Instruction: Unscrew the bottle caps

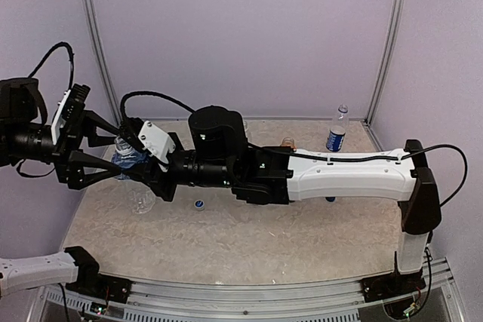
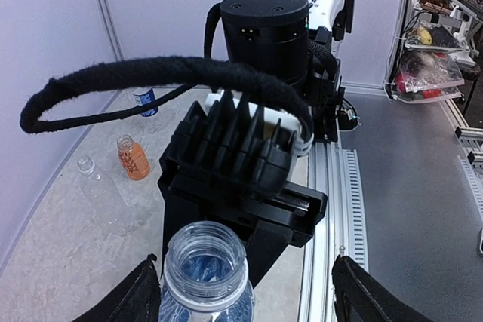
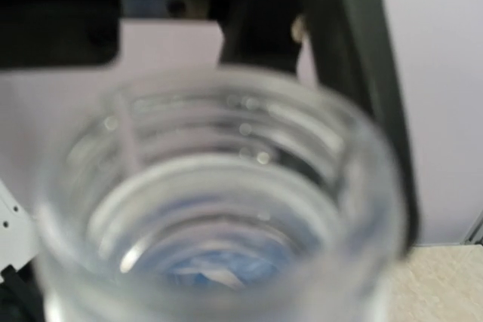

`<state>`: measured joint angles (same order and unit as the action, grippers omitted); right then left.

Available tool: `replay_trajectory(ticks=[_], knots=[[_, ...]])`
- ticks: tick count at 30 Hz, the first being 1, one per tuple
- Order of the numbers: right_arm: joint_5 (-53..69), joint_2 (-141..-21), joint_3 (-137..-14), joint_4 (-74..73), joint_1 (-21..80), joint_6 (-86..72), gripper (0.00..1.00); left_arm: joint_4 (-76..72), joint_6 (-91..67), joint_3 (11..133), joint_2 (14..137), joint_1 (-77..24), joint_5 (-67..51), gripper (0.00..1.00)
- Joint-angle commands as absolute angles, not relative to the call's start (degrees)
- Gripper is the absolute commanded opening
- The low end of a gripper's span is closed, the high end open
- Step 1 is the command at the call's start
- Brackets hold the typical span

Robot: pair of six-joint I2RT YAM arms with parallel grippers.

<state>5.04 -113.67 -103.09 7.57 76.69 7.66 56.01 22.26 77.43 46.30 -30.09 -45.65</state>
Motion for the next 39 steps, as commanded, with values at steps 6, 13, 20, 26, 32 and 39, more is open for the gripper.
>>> replay_trajectory(ticks=[6,13,20,26,32,39], knots=[[6.1,-112.5,-105.5,7.5,76.9,8.0,0.10,51.4,19.2,78.0,48.7,-32.1,-42.0,0.64],[5.7,-112.7,-106.0,6.2,76.8,8.4,0.10,50.8,19.5,77.6,49.1,-32.5,-41.1,0.28],[1.9,-111.4,-104.4,5.1,76.9,8.1,0.67,47.8,16.1,77.4,48.7,-32.5,-37.8,0.00],[-12.4,-106.3,-94.6,17.6,77.2,3.6,0.99,32.5,6.0,74.8,47.8,-32.5,-16.5,0.00],[-19.0,-109.6,-97.6,20.2,77.8,3.5,0.99,30.5,2.7,74.5,50.4,-33.1,-11.0,0.00],[-28.4,-101.0,-90.4,13.6,77.9,-1.7,0.99,24.6,3.0,74.9,57.3,-29.1,-10.2,0.00]])
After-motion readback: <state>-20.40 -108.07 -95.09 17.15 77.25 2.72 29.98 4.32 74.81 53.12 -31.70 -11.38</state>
